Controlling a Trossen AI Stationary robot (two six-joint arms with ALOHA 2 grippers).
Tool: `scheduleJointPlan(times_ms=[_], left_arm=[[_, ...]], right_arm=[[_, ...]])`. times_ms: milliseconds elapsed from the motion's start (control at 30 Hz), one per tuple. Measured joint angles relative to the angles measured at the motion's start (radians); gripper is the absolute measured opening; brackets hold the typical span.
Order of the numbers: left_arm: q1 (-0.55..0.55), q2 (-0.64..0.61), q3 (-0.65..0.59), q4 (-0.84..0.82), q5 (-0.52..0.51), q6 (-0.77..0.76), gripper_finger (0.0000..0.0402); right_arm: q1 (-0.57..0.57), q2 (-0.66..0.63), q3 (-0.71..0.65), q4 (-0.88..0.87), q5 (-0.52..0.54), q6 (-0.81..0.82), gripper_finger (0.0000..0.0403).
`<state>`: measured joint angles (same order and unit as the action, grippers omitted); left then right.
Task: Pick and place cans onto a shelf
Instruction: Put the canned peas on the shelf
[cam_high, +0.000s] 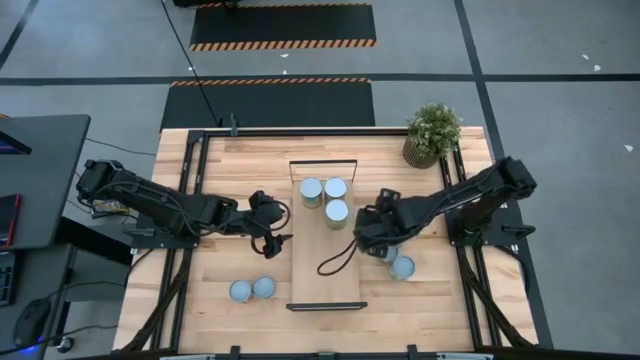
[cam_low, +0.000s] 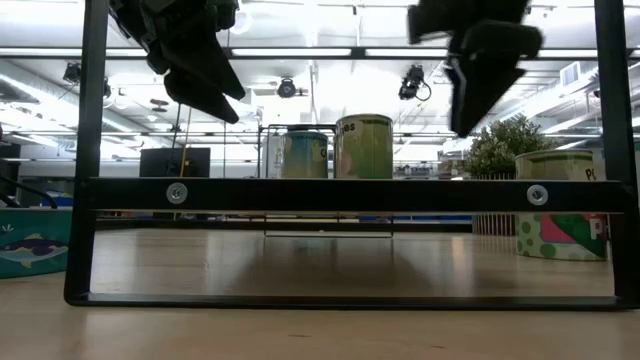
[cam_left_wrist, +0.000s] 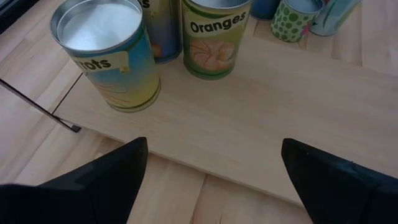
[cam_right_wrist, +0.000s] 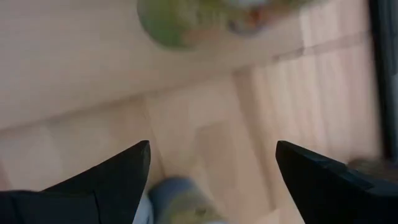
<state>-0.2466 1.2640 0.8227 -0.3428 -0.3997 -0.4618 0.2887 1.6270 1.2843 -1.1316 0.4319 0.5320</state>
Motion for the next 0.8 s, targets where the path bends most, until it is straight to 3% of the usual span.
scheduleJointPlan(times_ms=[167, 367, 800], left_arm=[[0.0, 0.0, 0.0, 0.0, 0.012, 0.002, 0.0375], [0.0, 0.0, 0.0, 0.0, 0.012, 0.002, 0.0375], [0.0, 0.0, 0.0, -0.002, 0.028, 0.002, 0.0375]], right_arm=[[-0.031, -0.132, -0.147, 0.031, -0.056, 0.156, 0.0355], [-0.096, -0.24, -0.303, 0.113, -0.216, 0.282, 0.0355], [-0.13, -0.232, -0.401, 0.144, -0.35, 0.333, 0.0369]])
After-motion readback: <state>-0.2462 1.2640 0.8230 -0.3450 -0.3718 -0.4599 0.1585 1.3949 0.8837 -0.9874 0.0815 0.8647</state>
